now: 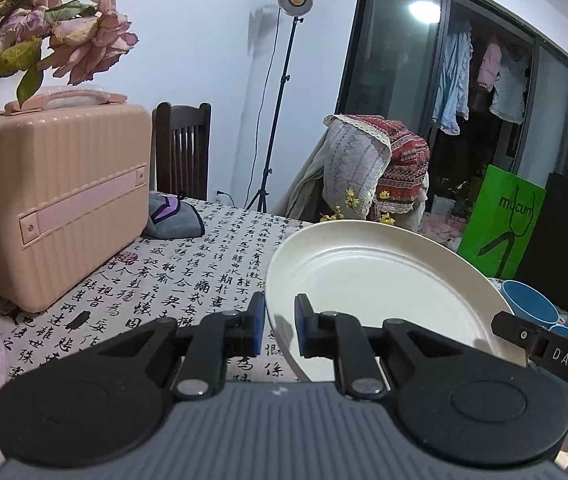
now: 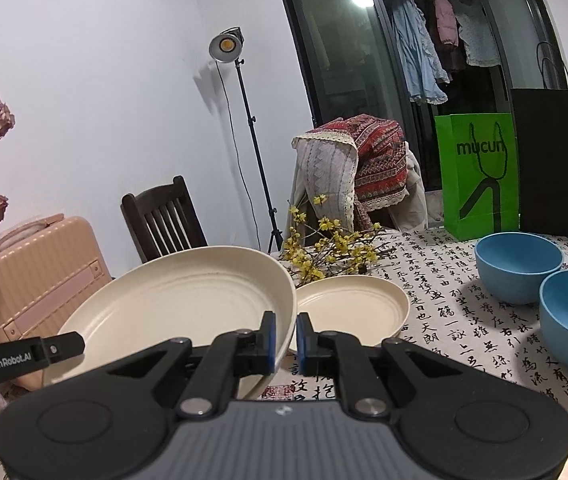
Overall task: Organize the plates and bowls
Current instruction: 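Lift the held cream plate and turn both grippers toward the blue bowls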
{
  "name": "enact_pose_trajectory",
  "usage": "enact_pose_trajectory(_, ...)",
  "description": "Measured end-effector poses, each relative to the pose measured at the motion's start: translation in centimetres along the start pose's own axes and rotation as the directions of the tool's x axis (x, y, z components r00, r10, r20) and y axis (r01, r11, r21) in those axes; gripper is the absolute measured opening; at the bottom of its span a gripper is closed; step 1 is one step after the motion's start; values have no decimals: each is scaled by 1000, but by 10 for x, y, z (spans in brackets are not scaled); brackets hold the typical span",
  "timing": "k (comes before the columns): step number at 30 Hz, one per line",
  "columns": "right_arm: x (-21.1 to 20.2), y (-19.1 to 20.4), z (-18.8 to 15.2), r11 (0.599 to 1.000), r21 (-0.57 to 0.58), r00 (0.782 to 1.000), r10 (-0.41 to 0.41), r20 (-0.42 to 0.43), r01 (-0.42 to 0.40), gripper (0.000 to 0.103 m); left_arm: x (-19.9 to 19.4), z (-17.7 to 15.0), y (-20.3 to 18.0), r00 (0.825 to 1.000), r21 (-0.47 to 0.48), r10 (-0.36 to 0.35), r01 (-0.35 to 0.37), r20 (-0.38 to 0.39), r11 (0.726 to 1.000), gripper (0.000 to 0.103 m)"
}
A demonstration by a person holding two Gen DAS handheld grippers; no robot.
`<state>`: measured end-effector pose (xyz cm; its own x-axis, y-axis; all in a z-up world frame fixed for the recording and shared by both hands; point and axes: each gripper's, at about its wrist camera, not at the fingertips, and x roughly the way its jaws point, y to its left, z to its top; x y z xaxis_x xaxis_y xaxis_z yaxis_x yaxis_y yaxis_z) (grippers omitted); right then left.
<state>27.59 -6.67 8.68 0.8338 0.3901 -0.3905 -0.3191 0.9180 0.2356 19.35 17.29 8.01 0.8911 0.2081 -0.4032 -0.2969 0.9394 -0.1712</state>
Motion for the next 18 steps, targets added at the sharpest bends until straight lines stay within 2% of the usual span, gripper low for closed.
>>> enact_pose_trajectory(18, -20, -11, -7, 1000, 3, 1000, -11, 17, 11, 10, -16, -10, -9, 999, -5, -36, 36, 4, 999, 16)
